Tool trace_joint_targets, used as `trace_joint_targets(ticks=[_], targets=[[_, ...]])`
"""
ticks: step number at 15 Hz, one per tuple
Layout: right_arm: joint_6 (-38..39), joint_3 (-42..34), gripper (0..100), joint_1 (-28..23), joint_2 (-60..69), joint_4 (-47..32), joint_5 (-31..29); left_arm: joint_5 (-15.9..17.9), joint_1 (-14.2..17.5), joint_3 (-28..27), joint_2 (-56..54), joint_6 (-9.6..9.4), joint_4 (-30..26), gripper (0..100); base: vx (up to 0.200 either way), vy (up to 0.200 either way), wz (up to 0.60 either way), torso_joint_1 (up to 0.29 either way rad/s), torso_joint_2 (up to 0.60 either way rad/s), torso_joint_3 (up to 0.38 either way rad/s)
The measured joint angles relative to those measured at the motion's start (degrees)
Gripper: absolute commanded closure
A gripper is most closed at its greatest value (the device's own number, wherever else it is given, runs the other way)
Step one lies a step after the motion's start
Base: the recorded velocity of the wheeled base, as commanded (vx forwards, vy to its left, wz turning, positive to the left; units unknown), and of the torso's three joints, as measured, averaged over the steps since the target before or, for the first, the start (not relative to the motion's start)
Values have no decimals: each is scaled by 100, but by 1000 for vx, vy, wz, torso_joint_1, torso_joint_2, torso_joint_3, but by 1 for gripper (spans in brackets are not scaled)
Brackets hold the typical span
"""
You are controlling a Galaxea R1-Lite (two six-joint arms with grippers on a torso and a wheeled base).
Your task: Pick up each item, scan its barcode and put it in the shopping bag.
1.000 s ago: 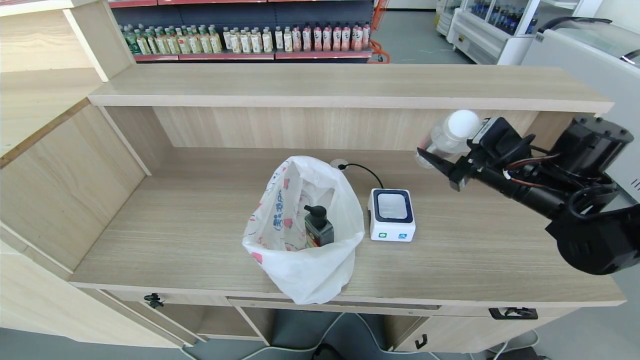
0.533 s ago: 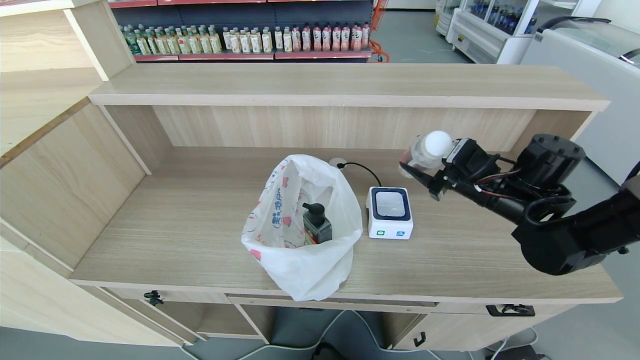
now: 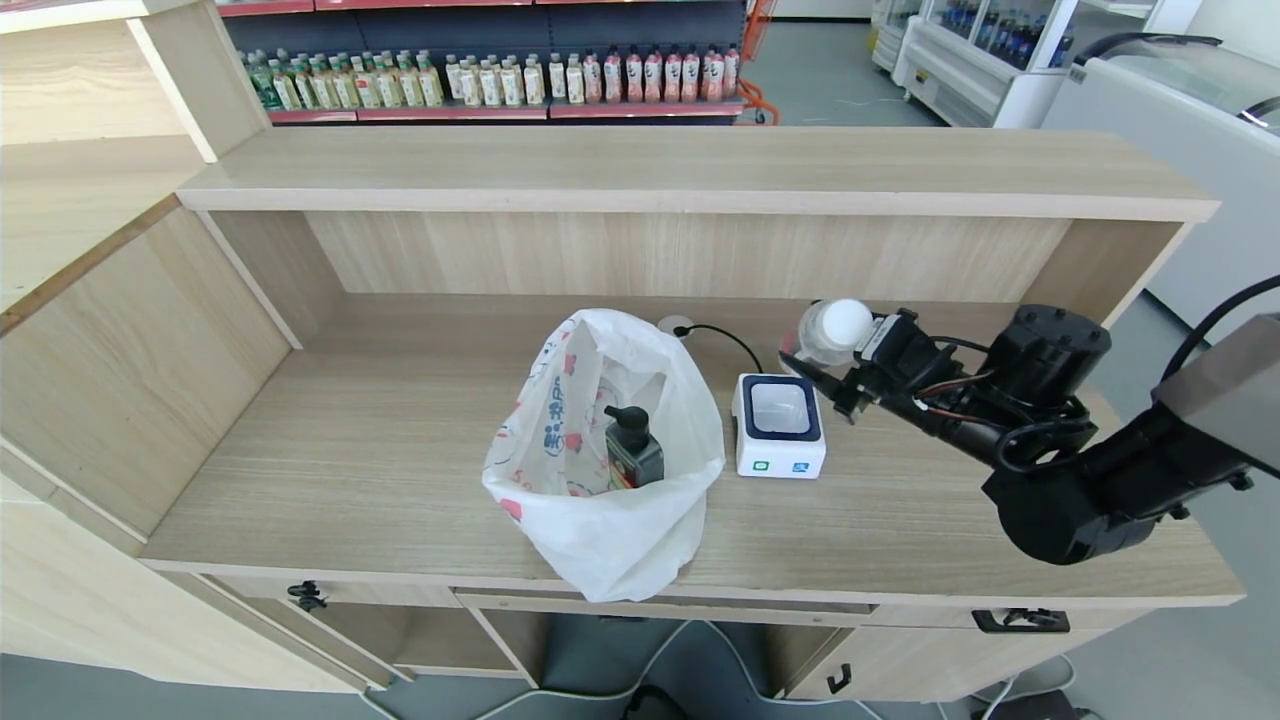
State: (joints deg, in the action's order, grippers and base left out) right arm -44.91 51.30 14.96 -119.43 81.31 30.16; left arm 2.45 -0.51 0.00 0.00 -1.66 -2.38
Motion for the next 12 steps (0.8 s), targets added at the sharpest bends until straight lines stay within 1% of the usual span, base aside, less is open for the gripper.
trace_joint_targets(ticks=[2,12], targets=[[0,33,100,66,-68,1,11,0,-4,0,0,0,0,0,0,0,0,0,0,0],[-6,217,100,77,-304,37,6,0,0,0,0,-6,2,0,0,0,0,0,0,0]])
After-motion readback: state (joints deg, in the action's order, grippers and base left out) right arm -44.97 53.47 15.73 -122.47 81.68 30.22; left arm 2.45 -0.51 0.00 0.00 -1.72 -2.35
